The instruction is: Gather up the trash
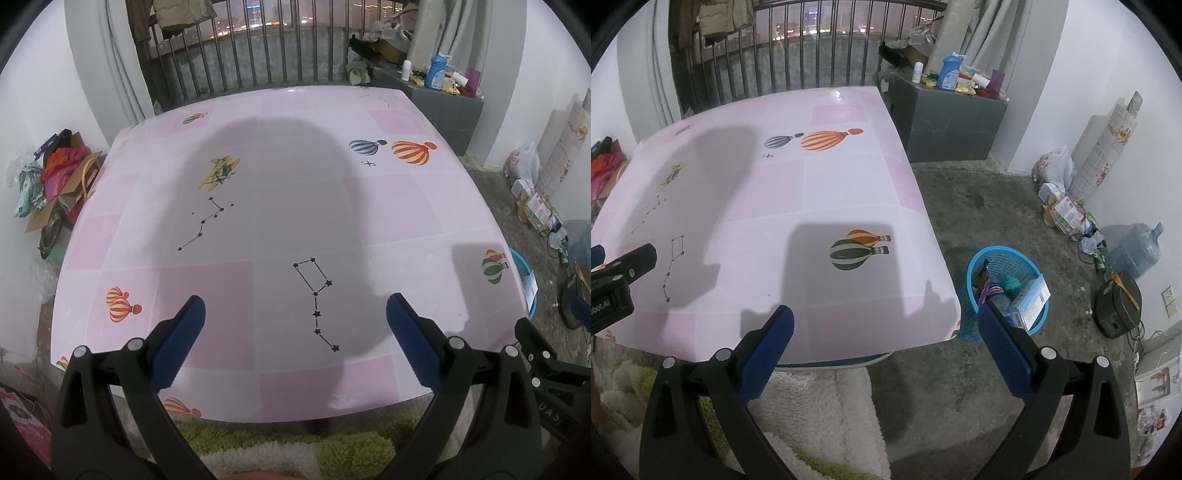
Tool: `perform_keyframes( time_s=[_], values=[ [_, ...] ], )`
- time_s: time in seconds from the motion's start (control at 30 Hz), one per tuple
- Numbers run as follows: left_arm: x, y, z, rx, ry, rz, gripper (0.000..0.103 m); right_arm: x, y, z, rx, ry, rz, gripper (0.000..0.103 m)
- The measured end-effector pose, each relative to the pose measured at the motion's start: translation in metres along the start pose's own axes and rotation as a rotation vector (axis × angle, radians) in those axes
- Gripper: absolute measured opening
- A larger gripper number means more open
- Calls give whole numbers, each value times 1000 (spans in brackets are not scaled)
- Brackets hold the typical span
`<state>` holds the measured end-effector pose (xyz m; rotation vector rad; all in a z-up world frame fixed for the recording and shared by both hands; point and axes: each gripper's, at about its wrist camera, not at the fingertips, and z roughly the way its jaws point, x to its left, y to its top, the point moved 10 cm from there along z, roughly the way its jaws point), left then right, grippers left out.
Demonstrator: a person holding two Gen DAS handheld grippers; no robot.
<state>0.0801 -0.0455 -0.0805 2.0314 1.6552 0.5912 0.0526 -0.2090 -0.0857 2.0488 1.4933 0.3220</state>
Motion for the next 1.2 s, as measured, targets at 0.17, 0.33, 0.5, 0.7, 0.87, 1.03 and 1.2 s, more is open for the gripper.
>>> perform_keyframes(
  time_s=[0.17, 0.33, 0.5, 0.7, 0.87, 1.03, 1.2],
  values=[
    [1, -1, 0, 1, 0, -1, 94, 0, 0, 0, 0, 0, 0, 97],
    [0, -1, 0, 1, 0, 0, 94, 0, 0, 0, 0, -1, 1, 97],
    [0, -1, 0, 2, 0, 0, 94, 0, 0, 0, 0, 0, 0, 97],
    [1, -3, 0, 5, 0, 1, 94, 0, 0, 0, 1, -1, 0, 97],
    [1, -2, 0, 4, 0, 0, 94, 0, 0, 0, 0, 0, 0, 97],
    [1, -2, 0, 5, -2, 2, 94, -1, 1, 0, 1, 1, 0, 97],
    [1, -3, 0, 5, -3, 4, 94, -1, 1, 0, 0, 1, -1, 97]
  ],
)
